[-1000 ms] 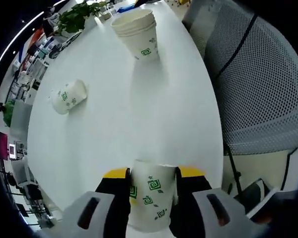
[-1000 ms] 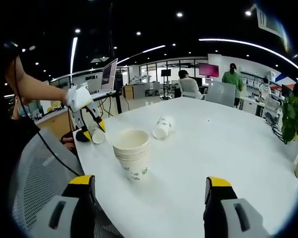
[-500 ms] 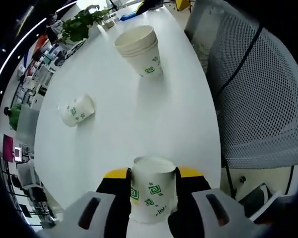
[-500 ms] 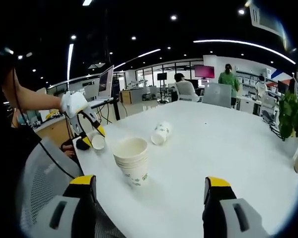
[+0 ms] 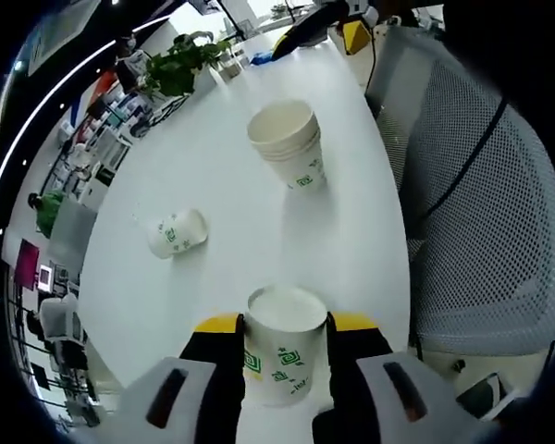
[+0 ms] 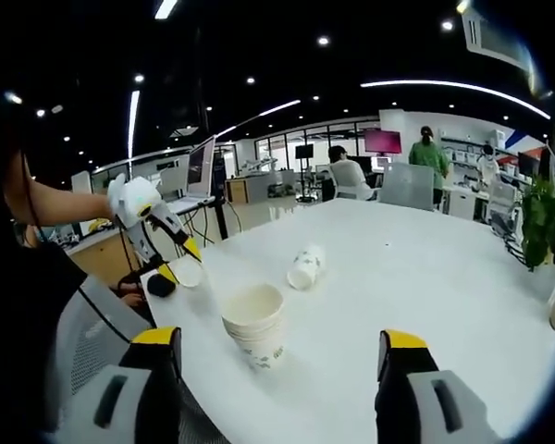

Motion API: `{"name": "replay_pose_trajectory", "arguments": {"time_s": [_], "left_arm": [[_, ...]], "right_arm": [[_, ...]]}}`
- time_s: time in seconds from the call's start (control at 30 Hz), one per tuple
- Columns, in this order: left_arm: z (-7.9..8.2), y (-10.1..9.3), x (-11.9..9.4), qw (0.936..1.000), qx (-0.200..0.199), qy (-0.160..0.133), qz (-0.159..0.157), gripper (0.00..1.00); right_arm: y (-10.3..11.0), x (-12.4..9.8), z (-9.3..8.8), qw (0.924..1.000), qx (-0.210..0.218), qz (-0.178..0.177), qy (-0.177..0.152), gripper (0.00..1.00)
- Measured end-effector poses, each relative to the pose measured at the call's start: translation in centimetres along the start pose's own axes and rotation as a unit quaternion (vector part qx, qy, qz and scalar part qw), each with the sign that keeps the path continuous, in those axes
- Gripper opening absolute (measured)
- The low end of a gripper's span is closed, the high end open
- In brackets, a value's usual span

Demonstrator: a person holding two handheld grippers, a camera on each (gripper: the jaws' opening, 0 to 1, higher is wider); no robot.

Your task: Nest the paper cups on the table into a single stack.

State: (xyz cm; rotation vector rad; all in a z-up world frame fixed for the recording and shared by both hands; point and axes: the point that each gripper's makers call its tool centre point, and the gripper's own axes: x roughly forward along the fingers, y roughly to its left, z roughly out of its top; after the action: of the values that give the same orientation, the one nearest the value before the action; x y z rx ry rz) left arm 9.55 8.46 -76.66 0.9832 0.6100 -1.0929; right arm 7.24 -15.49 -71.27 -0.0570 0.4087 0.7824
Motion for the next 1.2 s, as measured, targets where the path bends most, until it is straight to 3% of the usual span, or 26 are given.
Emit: {"name": "replay_pose_trajectory", "arguments": {"time_s": [0.5, 0.77, 1.2], "left_arm": [[5.7, 0.2, -2.0, 0.9982, -0.014, -0.056, 0.013, 0.32], [7.7, -0.2, -2.5, 0.9969, -0.022, -0.074, 0.014, 0.32], [12.3, -0.2, -3.3, 0.9927, -0.018, -0.117, 0.023, 0.32]], "right_arm": [[1.8, 1.0, 1.6, 0.9996, 0.018, 0.021, -0.002, 0.81], [3.1, 1.7, 2.1, 0.9991, 0.017, 0.037, 0.003, 0.78], [4.6, 2.7, 3.8, 0.9962, 0.065, 0.057, -0.008, 0.70]]}}
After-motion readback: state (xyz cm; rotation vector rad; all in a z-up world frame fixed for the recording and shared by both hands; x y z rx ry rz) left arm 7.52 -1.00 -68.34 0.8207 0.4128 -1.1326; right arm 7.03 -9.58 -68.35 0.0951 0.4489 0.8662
